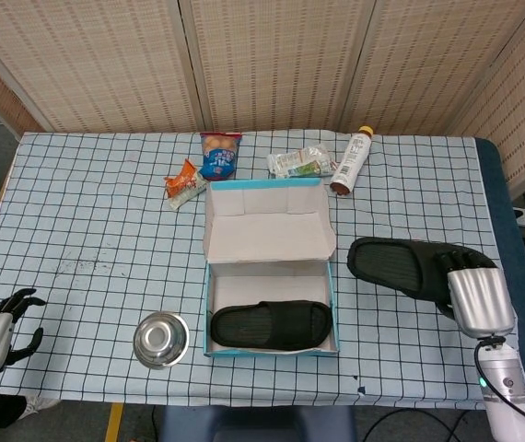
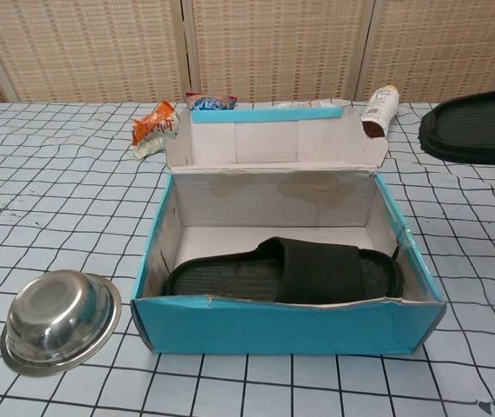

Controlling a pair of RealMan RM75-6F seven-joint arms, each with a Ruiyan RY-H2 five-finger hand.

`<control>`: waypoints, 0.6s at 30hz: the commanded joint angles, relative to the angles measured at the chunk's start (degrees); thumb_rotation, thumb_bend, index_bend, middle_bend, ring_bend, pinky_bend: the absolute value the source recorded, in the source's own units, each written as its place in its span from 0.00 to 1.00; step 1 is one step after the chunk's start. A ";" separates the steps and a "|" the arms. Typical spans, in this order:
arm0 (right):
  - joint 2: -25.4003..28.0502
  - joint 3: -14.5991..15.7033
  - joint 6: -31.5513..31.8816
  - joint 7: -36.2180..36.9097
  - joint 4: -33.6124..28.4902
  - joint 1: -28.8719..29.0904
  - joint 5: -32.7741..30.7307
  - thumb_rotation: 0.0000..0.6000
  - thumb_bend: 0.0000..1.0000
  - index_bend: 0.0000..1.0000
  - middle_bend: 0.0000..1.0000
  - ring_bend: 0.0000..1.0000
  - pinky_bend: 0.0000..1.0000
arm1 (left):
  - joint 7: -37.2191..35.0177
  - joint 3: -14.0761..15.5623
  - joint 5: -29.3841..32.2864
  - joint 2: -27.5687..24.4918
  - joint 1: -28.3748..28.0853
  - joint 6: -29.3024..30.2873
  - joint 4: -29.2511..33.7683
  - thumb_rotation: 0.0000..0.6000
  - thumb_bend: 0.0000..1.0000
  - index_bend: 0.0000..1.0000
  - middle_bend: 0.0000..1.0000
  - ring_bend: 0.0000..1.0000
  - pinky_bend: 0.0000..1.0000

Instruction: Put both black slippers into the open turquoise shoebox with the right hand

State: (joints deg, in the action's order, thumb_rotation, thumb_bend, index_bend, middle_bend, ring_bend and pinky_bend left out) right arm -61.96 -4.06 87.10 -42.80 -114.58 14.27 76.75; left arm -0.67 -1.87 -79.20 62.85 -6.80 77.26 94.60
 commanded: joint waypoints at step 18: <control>-29.38 -2.80 -10.38 15.71 25.30 13.21 17.43 1.00 0.00 0.63 0.60 0.52 0.64 | -1.20 -0.22 0.11 -0.30 0.07 0.04 -0.31 1.00 0.42 0.31 0.15 0.21 0.43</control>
State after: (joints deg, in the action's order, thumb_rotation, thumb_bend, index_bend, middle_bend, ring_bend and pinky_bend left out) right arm -87.17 -6.72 77.70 -28.51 -93.61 25.55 92.25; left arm -1.85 -2.08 -79.06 62.57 -6.74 77.27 94.32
